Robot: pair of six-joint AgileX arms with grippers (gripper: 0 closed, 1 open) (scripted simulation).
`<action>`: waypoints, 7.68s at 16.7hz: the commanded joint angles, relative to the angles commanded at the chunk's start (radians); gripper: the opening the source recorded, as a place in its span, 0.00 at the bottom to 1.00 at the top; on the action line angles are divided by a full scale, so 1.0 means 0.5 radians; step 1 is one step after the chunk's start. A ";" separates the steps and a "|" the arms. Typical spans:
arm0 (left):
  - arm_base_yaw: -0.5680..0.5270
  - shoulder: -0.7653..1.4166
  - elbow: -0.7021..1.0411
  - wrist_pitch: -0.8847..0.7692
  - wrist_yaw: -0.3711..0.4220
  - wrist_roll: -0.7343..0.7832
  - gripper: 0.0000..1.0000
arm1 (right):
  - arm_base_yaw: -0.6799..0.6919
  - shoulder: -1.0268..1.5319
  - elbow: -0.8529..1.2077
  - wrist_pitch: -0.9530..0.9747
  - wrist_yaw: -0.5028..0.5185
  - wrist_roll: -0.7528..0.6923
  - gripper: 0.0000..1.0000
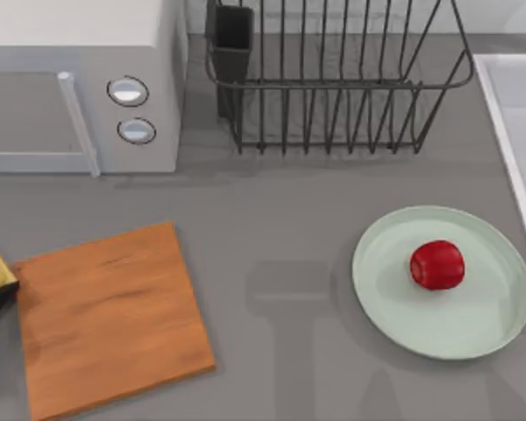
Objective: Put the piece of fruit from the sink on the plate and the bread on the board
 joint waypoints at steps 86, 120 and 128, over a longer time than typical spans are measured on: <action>-2.484 -1.438 -0.788 0.422 -3.653 -3.216 0.00 | 0.000 0.000 0.000 0.000 0.000 0.000 1.00; -2.370 -1.075 -0.779 0.830 -3.559 -3.126 1.00 | 0.000 0.000 0.000 0.000 0.000 0.000 1.00; -2.285 -1.259 -0.794 0.749 -3.501 -3.080 1.00 | 0.000 0.000 0.000 0.000 0.000 0.000 1.00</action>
